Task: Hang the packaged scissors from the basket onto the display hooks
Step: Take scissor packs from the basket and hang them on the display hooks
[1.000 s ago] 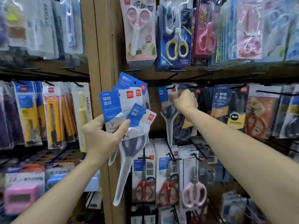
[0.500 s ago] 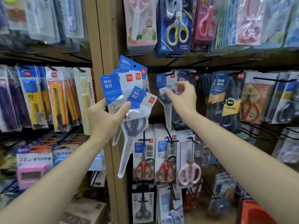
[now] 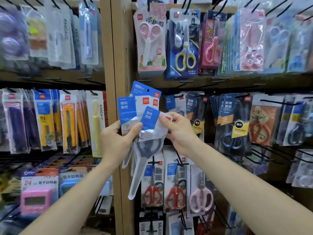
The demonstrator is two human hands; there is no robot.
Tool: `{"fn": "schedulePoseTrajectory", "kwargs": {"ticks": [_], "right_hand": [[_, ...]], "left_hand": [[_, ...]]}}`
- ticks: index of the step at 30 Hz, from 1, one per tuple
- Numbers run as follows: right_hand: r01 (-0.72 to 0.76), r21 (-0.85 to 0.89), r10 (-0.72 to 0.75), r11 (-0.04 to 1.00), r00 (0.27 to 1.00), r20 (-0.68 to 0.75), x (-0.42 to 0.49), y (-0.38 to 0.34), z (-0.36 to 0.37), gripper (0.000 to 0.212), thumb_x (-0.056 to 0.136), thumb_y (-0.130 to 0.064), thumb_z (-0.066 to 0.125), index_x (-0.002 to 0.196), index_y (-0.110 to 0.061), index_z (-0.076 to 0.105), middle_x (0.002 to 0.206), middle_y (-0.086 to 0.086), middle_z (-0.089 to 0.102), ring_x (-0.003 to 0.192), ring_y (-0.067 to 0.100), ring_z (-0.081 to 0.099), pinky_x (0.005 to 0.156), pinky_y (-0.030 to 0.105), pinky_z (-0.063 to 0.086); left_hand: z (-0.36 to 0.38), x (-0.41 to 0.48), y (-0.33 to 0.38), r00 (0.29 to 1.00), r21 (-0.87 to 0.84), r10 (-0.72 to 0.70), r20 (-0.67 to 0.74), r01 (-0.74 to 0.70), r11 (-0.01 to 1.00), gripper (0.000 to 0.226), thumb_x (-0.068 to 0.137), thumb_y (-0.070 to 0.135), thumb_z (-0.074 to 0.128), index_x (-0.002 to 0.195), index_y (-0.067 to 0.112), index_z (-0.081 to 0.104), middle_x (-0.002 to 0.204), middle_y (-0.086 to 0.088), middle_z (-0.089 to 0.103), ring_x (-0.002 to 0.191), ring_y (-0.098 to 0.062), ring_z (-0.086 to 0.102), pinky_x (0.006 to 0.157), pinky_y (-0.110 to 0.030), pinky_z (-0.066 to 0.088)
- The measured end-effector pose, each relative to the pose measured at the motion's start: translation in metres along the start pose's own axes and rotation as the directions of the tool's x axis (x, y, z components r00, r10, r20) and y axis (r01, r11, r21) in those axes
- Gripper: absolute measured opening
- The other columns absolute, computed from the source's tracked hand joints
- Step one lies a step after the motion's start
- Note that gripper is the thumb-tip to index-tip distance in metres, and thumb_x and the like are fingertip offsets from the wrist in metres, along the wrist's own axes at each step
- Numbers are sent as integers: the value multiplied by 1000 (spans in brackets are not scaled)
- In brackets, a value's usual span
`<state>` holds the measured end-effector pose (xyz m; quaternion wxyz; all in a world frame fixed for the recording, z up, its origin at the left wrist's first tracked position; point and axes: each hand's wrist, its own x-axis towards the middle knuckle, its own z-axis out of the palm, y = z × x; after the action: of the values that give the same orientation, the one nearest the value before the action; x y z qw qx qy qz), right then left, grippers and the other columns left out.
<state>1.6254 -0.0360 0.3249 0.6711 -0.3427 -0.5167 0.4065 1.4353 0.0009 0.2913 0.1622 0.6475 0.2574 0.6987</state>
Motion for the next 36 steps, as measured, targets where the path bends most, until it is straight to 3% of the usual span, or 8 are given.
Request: {"fn": "schedulePoseTrajectory", "kwargs": {"ticks": [4,6,8,12,16,22,29,36], "right_hand": [[4,46,-2,999,999,-52,2,-5,0,9,100,-18,63,99,-10,60,102,12,75,92,22,75,71,35,62],[46,26,-43,999,995,-90,6,-8,-4,8,101,-15,61,97,-9,59,94,10,74,85,20,74,69,33,62],[119,-46,-125,992,978,-169,13,-16,-14,11,103,-14,59,93,-9,58,88,9,72,82,20,71,73,38,61],[195,-293,-277,936,923,-269,35,-36,-44,14,103,-15,61,90,-11,60,92,14,66,88,27,63,89,58,55],[242,-433,-378,869,888,-263,53,-45,-56,19,102,-19,63,83,-17,62,87,9,64,86,24,61,82,48,53],[224,-501,-365,836,908,-204,63,-51,-58,19,103,-21,57,86,-19,64,91,9,65,89,21,62,84,43,52],[153,-686,-381,712,904,-193,68,-50,-62,18,106,-20,53,98,-11,67,99,9,69,94,21,64,80,38,52],[-7,-761,-336,648,895,-295,101,-34,-71,27,101,-32,62,80,-15,62,86,9,67,91,32,64,74,38,44]], "left_hand": [[4,1,4,1000,-61,-3,-30,2,998,19,84,36,76,97,21,74,90,26,73,86,10,70,66,-8,51],[2,2,0,999,-66,-3,-35,0,998,22,80,41,77,94,24,75,87,26,75,85,6,71,67,-12,53],[1,4,-4,999,-46,16,-47,-18,999,26,77,44,78,92,23,76,86,22,76,83,3,72,67,-13,53],[2,4,-5,998,-20,33,-51,-34,999,12,81,32,83,85,36,72,81,37,71,79,8,70,63,-8,49],[1,4,-5,998,-17,52,-45,-53,998,13,78,38,81,88,37,72,83,40,70,83,7,71,65,-9,52],[0,4,-4,998,-2,49,-48,-50,999,13,78,42,80,87,41,71,86,39,70,83,8,70,65,-10,52],[1,4,-5,998,-26,34,-52,-36,999,18,77,43,81,94,42,72,95,34,73,92,4,72,75,-18,59],[0,4,-1,999,-56,-15,-38,13,998,21,77,42,80,98,38,74,98,27,76,97,1,73,80,-21,59]]}}
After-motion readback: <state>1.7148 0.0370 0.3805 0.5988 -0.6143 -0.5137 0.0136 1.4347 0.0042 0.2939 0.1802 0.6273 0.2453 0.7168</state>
